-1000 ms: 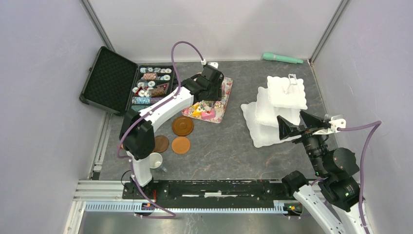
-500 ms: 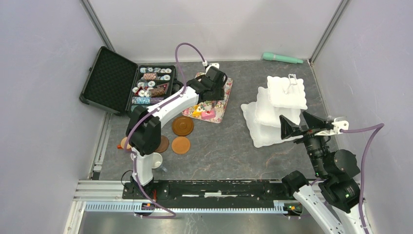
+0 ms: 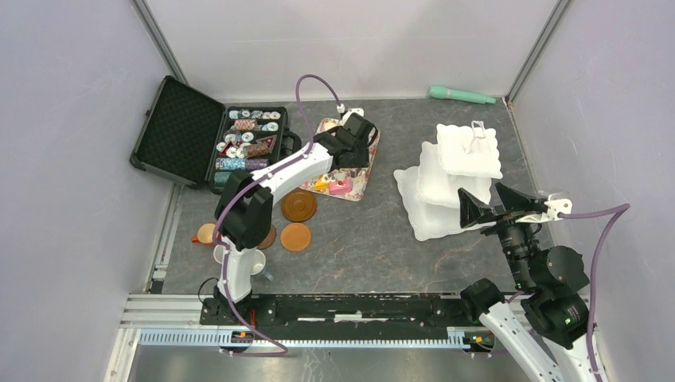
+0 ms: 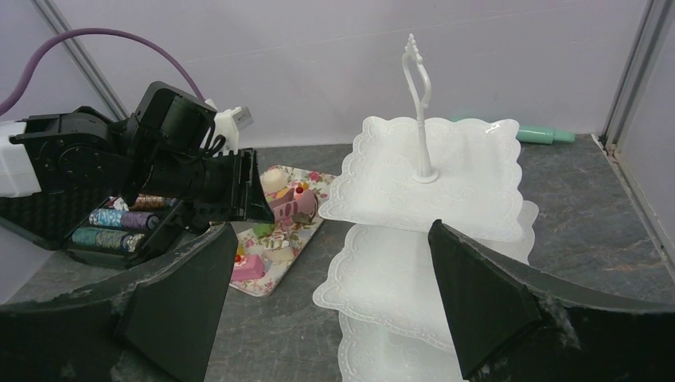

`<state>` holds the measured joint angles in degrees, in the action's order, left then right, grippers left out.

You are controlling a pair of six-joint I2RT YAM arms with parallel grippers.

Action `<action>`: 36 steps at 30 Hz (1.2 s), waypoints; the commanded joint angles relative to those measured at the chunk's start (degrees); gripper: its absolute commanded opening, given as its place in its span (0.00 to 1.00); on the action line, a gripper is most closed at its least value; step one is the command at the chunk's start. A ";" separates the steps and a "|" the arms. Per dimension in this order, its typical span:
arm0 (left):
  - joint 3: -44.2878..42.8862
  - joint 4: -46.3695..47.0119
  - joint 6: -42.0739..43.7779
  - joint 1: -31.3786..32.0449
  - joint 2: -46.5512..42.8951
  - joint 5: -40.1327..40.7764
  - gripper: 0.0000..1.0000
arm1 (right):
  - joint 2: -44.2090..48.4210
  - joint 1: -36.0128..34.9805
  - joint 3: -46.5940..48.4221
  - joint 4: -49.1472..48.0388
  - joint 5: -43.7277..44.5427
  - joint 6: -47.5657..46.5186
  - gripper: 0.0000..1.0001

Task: Serve the afternoon tea

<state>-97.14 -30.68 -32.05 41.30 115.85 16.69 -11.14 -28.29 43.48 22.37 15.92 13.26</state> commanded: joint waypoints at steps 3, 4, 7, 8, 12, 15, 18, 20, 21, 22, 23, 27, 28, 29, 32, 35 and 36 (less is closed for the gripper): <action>-2.91 2.10 1.62 0.63 -0.10 2.40 0.38 | 0.77 -0.18 0.71 -0.14 1.71 0.55 0.98; -2.79 2.03 2.13 0.66 -0.31 2.31 0.36 | 0.84 -0.18 0.88 -0.06 1.78 0.60 0.98; -2.25 1.74 3.43 0.71 -1.73 2.17 0.31 | 0.80 -0.18 1.29 0.30 2.01 0.32 0.98; -1.90 1.76 3.85 0.71 -2.38 2.17 0.31 | 0.79 -0.20 1.34 0.41 2.03 0.30 0.98; 0.59 2.48 6.11 0.71 -6.39 0.61 0.30 | 0.91 -0.18 1.68 0.74 2.31 0.06 0.98; 3.39 3.91 8.45 0.71 -9.82 -2.45 0.30 | 1.09 -0.19 1.87 1.05 2.60 -0.02 0.98; 7.38 7.13 11.07 0.71 -13.15 -8.50 0.30 | 1.19 -0.20 2.04 1.16 2.88 -0.14 0.98; 10.60 10.96 12.70 0.71 -15.41 -14.30 0.30 | 1.29 -0.18 1.98 1.18 3.15 -0.24 0.98; 12.10 13.24 12.88 0.71 -16.20 -16.51 0.31 | 1.40 -0.18 1.94 1.19 3.28 -0.24 0.98; 13.71 15.01 13.06 0.71 -17.05 -19.48 0.31 | 1.45 -0.18 1.79 1.13 3.37 -0.10 0.98; 14.97 16.84 12.96 0.71 -17.27 -21.77 0.31 | 1.46 -0.20 1.78 1.10 3.40 -0.06 0.98; 15.33 19.75 10.47 0.80 -15.02 -28.75 0.32 | 1.35 -0.18 2.01 1.12 3.09 0.35 0.98; 15.31 20.83 9.61 0.84 -14.24 -30.38 0.32 | 1.34 -0.18 2.04 1.10 3.10 0.42 0.98; 15.23 22.01 9.04 0.89 -13.26 -31.77 0.32 | 1.35 -0.18 2.11 1.10 3.10 0.41 0.98; 15.18 26.05 7.83 1.52 -11.11 -34.48 0.32 | 1.40 -0.21 2.13 1.51 3.13 0.48 0.98; 14.59 28.66 7.70 3.17 -8.58 -34.54 0.33 | 1.56 -0.22 2.00 1.80 3.36 0.86 0.98; 13.96 28.48 7.75 3.92 -7.58 -34.07 0.33 | 1.70 -0.18 1.92 1.85 3.43 1.01 0.98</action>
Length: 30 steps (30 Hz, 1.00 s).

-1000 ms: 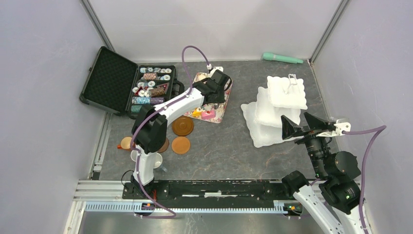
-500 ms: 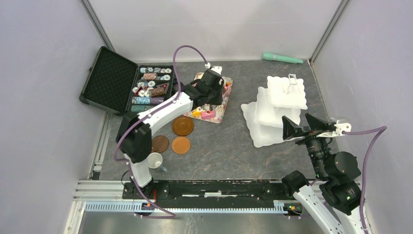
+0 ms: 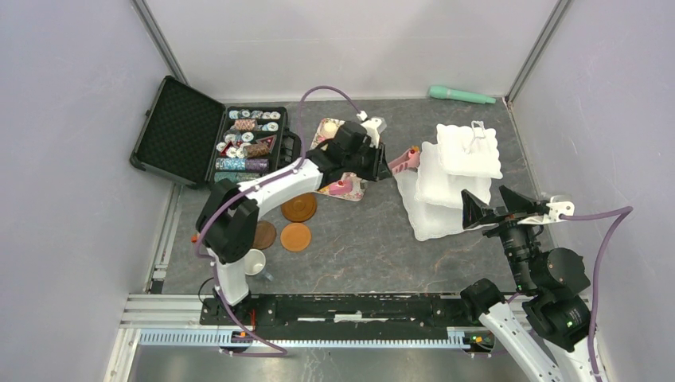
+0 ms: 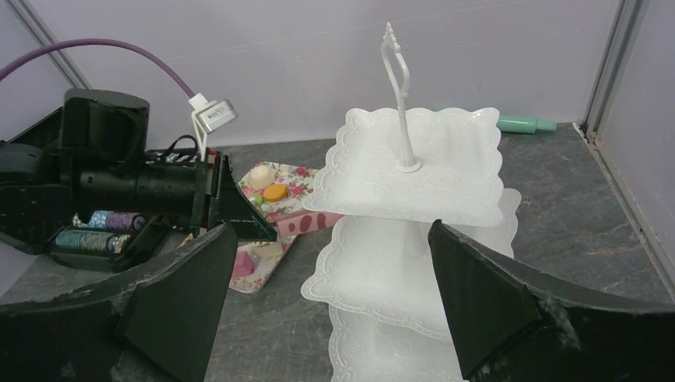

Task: Serve the afternoon tea

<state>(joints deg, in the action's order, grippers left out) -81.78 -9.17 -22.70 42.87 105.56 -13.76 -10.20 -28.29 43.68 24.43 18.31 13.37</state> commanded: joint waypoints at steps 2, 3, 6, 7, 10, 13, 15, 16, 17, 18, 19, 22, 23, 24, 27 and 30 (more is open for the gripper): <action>-3.07 6.19 -1.63 3.58 5.13 -3.47 0.33 | 0.92 -0.19 1.43 -0.21 1.10 1.19 0.98; -3.53 6.19 -1.73 4.14 6.08 -3.36 0.33 | 0.95 -0.20 1.50 -0.23 1.07 1.25 0.98; -4.69 6.23 -1.52 5.23 8.23 -2.63 0.34 | 0.91 -0.23 1.58 -0.08 1.26 1.22 0.98; -4.93 6.42 -1.51 5.45 8.72 -2.68 0.34 | 0.92 -0.21 1.58 0.01 1.37 1.20 0.98; -5.57 6.92 -1.32 6.03 9.73 -1.65 0.35 | 0.94 -0.18 1.63 0.28 1.61 0.88 0.98; -5.68 6.82 -0.86 6.42 9.78 0.24 0.38 | 0.87 -0.18 1.64 0.28 1.64 0.91 0.98; -5.74 6.95 -0.94 6.43 9.81 0.48 0.42 | 0.74 -0.20 1.51 0.18 1.51 0.96 0.98; -5.75 6.89 -0.94 6.43 9.82 0.49 0.46 | 0.76 -0.19 1.42 0.15 1.45 1.00 0.98; -5.76 6.67 -1.03 6.43 9.71 0.56 0.48 | 0.76 -0.17 1.33 0.10 1.39 1.09 0.98; -5.71 6.57 -1.03 6.39 9.49 0.65 0.51 | 0.86 -0.16 1.19 0.10 1.41 1.06 0.98; -5.59 6.41 -0.95 6.43 9.24 0.75 0.53 | 0.84 -0.18 1.08 0.03 1.33 1.18 0.98; -4.90 5.75 -0.36 6.43 8.13 1.18 0.59 | 0.90 -0.18 0.97 0.01 1.22 1.30 0.98; -4.57 5.61 -0.16 6.43 7.63 1.28 0.59 | 0.92 -0.18 0.90 0.03 1.28 1.25 0.98; -4.31 5.50 0.06 6.43 7.18 1.38 0.59 | 0.90 -0.18 0.88 0.05 1.29 1.31 0.98; -3.04 5.05 0.71 6.43 5.54 2.34 0.59 | 0.89 -0.19 0.88 0.02 1.27 1.24 0.98; -1.63 5.01 1.21 6.43 3.78 3.15 0.59 | 0.88 -0.18 0.87 0.05 1.09 1.34 0.98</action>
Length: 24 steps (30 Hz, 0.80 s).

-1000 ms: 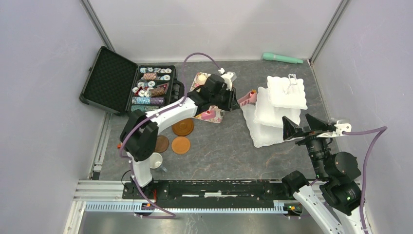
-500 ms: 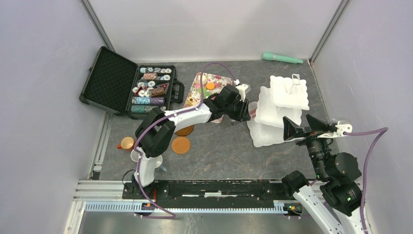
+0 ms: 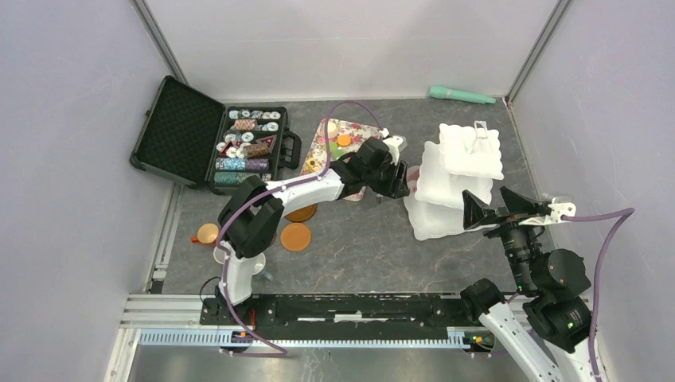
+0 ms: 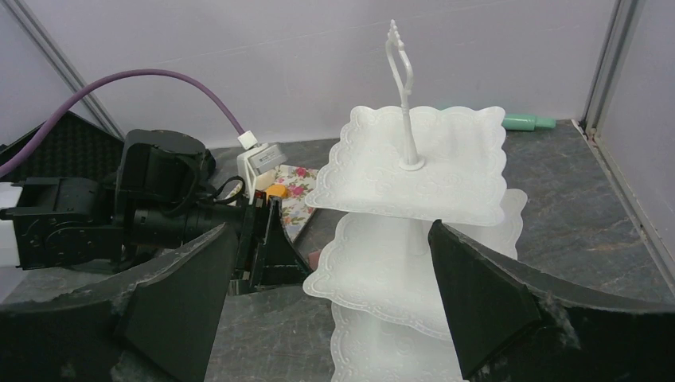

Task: Serve the afternoon tea

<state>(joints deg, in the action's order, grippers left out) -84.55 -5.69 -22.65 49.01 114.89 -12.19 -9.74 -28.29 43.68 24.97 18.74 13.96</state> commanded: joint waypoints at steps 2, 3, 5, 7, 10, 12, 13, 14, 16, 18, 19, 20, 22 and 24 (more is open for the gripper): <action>2.11 1.44 1.50 0.29 -7.01 1.90 0.59 | 0.35 -0.18 0.79 -0.54 0.63 0.89 0.98; 2.55 1.39 1.76 0.29 -7.95 2.11 0.59 | 0.36 -0.18 0.73 -0.58 0.53 0.93 0.98; 3.75 1.00 2.37 0.29 -9.83 3.18 0.59 | 0.38 -0.19 0.62 -0.58 0.48 1.09 0.98; 4.68 -0.02 3.39 0.20 -11.53 4.49 0.58 | 0.49 -0.18 0.53 -0.69 0.39 1.22 0.98; 5.78 -2.18 5.08 -0.02 -14.19 6.29 0.57 | 0.60 -0.18 0.12 -0.80 0.27 1.36 0.98; 6.79 -3.83 6.00 -0.36 -15.98 7.61 0.56 | 0.70 -0.18 -0.16 -1.15 0.17 1.58 0.98; 7.21 -4.72 6.38 -0.56 -16.79 8.50 0.56 | 0.73 -0.18 -0.25 -1.29 0.13 1.55 0.98; 7.52 -5.95 6.81 -0.94 -17.85 9.41 0.56 | 0.73 -0.18 -0.35 -1.32 0.01 1.57 0.98; 7.65 -9.04 7.03 -1.71 -19.73 12.58 0.55 | 0.65 -0.18 -0.43 -1.41 -0.06 1.57 0.98; 7.33 -12.58 5.79 -3.00 -21.29 15.96 0.53 | 0.75 -0.19 -0.42 -1.50 -0.09 1.55 0.98; 7.10 -14.46 4.65 -3.80 -22.02 17.61 0.52 | 0.72 -0.16 -0.51 -1.53 -0.05 1.58 0.98; 6.76 -16.13 3.59 -4.35 -22.65 19.61 0.51 | 0.76 -0.18 -0.59 -1.67 -0.10 1.60 0.98; 5.67 -19.96 1.14 -5.13 -23.75 25.05 0.51 | 0.73 -0.18 -0.70 -1.84 -0.13 1.48 0.98; 4.38 -23.81 -1.74 -5.46 -24.43 31.21 0.52 | 0.66 -0.19 -0.87 -1.98 -0.15 1.42 0.98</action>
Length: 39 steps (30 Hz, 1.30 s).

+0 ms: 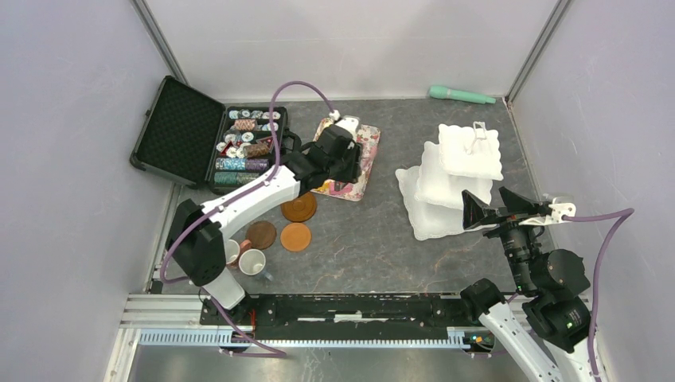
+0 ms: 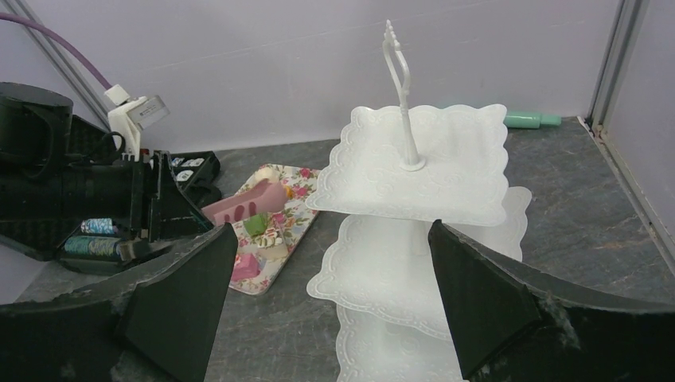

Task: Serve the afternoon tea

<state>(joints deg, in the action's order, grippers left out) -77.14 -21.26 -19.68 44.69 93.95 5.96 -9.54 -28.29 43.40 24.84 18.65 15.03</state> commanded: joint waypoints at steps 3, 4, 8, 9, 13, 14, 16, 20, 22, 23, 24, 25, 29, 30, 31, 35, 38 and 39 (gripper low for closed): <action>-4.65 -10.92 -7.96 -1.61 -3.02 18.50 0.52 | 0.47 -0.18 -0.85 -2.22 -0.17 0.35 0.98; -4.89 -11.13 -8.78 -1.70 -2.55 19.90 0.52 | 0.44 -0.18 -0.94 -2.36 -0.30 0.35 0.98; -6.92 -12.02 -10.52 -2.36 0.13 22.77 0.52 | 0.15 -0.18 -0.58 -2.61 -0.73 0.35 0.98; -7.48 -12.25 -11.13 -2.56 1.10 23.36 0.53 | 0.10 -0.18 -0.31 -2.52 -0.74 0.19 0.98; -9.85 -13.14 -13.05 -3.20 4.47 23.72 0.52 | 0.13 -0.18 0.28 -2.12 -0.42 -0.10 0.98; -10.24 -13.10 -13.28 -3.28 5.29 23.32 0.53 | 0.19 -0.18 0.28 -2.03 -0.30 -0.18 0.98; -11.22 -13.13 -13.74 -3.29 6.90 22.64 0.56 | 0.36 -0.18 0.22 -1.89 0.01 -0.24 0.98; -11.82 -12.88 -15.17 -3.29 9.00 22.57 0.58 | 0.63 -0.18 -0.06 -1.73 0.30 -0.11 0.98; -11.76 -12.12 -15.51 -3.29 9.90 22.19 0.58 | 0.69 -0.17 -0.23 -1.73 0.39 -0.10 0.98; -11.86 -11.89 -15.58 -3.29 10.43 21.93 0.58 | 0.67 -0.18 -0.31 -1.69 0.36 -0.03 0.98; -12.09 -11.79 -15.71 -3.29 10.98 21.70 0.58 | 0.70 -0.18 -0.41 -1.72 0.34 -0.04 0.98; -12.28 -11.75 -15.78 -3.29 11.47 21.40 0.58 | 0.81 -0.18 -0.50 -1.71 0.35 0.02 0.98; -12.46 -11.53 -16.24 -3.29 13.25 20.96 0.58 | 0.82 -0.18 -0.85 -1.79 0.37 0.42 0.98; -12.50 -11.53 -16.43 -3.29 13.50 20.89 0.57 | 0.75 -0.18 -0.94 -1.86 0.22 0.47 0.98; -12.53 -11.52 -16.75 -3.29 13.72 20.77 0.57 | 0.73 -0.20 -0.95 -1.88 0.12 0.56 0.98; -12.00 -11.44 -17.98 -3.29 13.85 19.98 0.57 | 0.71 -0.18 -1.16 -1.87 -0.13 0.80 0.98; -11.06 -10.65 -18.56 -3.29 13.79 19.28 0.57 | 0.84 -0.18 -1.47 -1.94 -0.15 1.09 0.98; -10.82 -10.56 -18.80 -3.29 13.85 18.90 0.56 | 0.90 -0.22 -1.56 -1.99 -0.15 1.15 0.98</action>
<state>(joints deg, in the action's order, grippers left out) -87.22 -34.15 -34.79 41.47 107.72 25.69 -9.30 -28.29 42.50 24.05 18.24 15.27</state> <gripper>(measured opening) 0.574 0.980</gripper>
